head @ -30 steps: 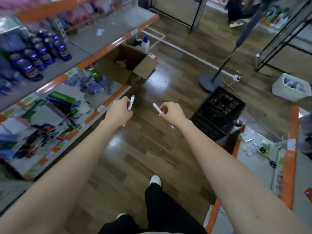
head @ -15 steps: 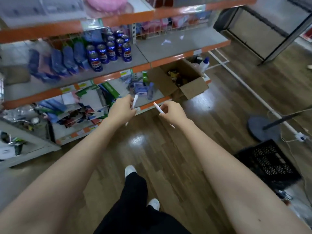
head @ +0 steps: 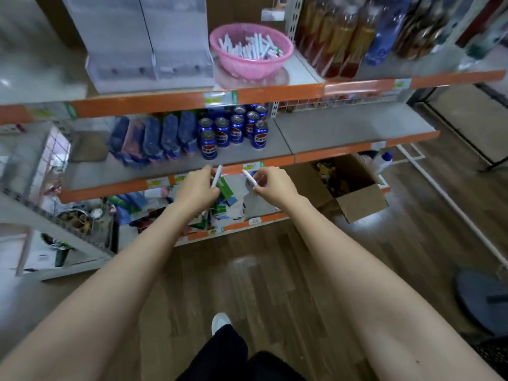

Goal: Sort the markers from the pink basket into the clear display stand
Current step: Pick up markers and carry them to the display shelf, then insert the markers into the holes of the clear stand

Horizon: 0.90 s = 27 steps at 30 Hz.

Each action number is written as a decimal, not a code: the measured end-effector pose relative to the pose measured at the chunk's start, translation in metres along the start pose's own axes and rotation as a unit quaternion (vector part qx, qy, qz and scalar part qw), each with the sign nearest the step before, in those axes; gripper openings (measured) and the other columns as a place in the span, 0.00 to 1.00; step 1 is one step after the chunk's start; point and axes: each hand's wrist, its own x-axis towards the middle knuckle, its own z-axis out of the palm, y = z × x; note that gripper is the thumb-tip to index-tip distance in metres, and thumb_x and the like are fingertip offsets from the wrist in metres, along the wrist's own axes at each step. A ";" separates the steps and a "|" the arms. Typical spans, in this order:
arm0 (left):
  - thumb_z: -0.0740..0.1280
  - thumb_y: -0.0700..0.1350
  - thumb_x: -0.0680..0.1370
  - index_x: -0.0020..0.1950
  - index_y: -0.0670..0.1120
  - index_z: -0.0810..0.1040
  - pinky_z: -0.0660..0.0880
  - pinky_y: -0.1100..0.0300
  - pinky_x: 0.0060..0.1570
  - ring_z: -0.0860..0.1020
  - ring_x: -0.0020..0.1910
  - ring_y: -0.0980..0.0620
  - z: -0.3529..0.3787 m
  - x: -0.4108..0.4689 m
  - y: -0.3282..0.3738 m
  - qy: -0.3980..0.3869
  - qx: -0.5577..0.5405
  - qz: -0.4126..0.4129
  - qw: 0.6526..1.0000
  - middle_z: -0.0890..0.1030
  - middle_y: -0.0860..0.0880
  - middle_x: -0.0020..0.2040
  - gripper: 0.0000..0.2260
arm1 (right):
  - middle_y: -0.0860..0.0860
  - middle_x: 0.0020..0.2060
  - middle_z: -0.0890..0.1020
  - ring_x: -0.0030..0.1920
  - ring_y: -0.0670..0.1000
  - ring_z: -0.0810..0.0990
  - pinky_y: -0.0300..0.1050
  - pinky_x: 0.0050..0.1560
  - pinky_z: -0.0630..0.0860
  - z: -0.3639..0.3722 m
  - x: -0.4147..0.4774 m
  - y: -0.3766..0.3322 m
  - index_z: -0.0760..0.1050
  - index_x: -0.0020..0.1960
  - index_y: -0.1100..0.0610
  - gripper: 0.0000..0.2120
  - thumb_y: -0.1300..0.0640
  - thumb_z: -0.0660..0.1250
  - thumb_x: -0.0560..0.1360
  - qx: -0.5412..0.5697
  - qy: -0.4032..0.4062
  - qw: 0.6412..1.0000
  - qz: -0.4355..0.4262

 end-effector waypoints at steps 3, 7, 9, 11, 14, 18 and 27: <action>0.65 0.41 0.74 0.58 0.44 0.74 0.79 0.48 0.43 0.79 0.44 0.43 -0.027 0.023 -0.018 0.024 0.005 -0.009 1.000 0.80 0.43 0.52 0.13 | 0.54 0.47 0.83 0.46 0.54 0.81 0.55 0.48 0.80 0.003 0.036 -0.030 0.79 0.52 0.58 0.07 0.59 0.69 0.74 0.016 0.001 0.999 -0.030; 0.65 0.41 0.75 0.58 0.43 0.73 0.77 0.49 0.44 0.78 0.47 0.42 -0.058 0.045 -0.043 0.052 0.014 -0.027 0.998 0.80 0.43 0.51 0.12 | 0.55 0.46 0.83 0.46 0.55 0.81 0.55 0.48 0.79 0.006 0.078 -0.068 0.79 0.50 0.59 0.06 0.60 0.69 0.73 0.022 0.001 0.996 -0.084; 0.65 0.41 0.74 0.58 0.44 0.74 0.77 0.48 0.45 0.78 0.46 0.42 -0.073 0.056 -0.054 0.074 0.007 -0.044 0.996 0.80 0.43 0.50 0.13 | 0.55 0.45 0.83 0.46 0.55 0.81 0.55 0.46 0.79 0.004 0.098 -0.088 0.80 0.50 0.58 0.06 0.61 0.68 0.73 0.016 0.006 0.994 -0.112; 0.67 0.41 0.73 0.57 0.45 0.75 0.76 0.49 0.45 0.77 0.46 0.43 -0.088 0.066 -0.063 0.101 0.005 -0.051 0.994 0.80 0.44 0.48 0.13 | 0.55 0.45 0.83 0.45 0.56 0.80 0.51 0.44 0.78 0.000 0.117 -0.107 0.79 0.49 0.58 0.05 0.61 0.68 0.73 0.015 0.008 0.991 -0.136; 0.67 0.41 0.72 0.56 0.44 0.76 0.71 0.55 0.41 0.77 0.48 0.44 -0.110 0.083 -0.069 0.143 0.006 -0.062 0.988 0.79 0.46 0.47 0.13 | 0.55 0.43 0.83 0.44 0.57 0.80 0.49 0.42 0.76 -0.007 0.148 -0.132 0.79 0.47 0.59 0.05 0.63 0.68 0.71 0.023 0.013 0.986 -0.167; 0.66 0.40 0.71 0.56 0.44 0.77 0.75 0.54 0.45 0.78 0.47 0.44 -0.138 0.113 -0.069 0.193 -0.029 -0.077 0.978 0.81 0.46 0.47 0.13 | 0.55 0.45 0.84 0.45 0.54 0.81 0.44 0.43 0.75 -0.021 0.192 -0.158 0.80 0.51 0.59 0.08 0.63 0.67 0.72 0.035 0.005 0.980 -0.195; 0.66 0.39 0.72 0.53 0.44 0.76 0.66 0.61 0.41 0.75 0.42 0.49 -0.176 0.179 -0.056 0.249 -0.062 -0.114 0.960 0.75 0.53 0.37 0.10 | 0.56 0.44 0.85 0.44 0.55 0.81 0.47 0.44 0.77 -0.048 0.270 -0.203 0.80 0.47 0.59 0.05 0.62 0.69 0.71 0.064 0.018 0.963 -0.262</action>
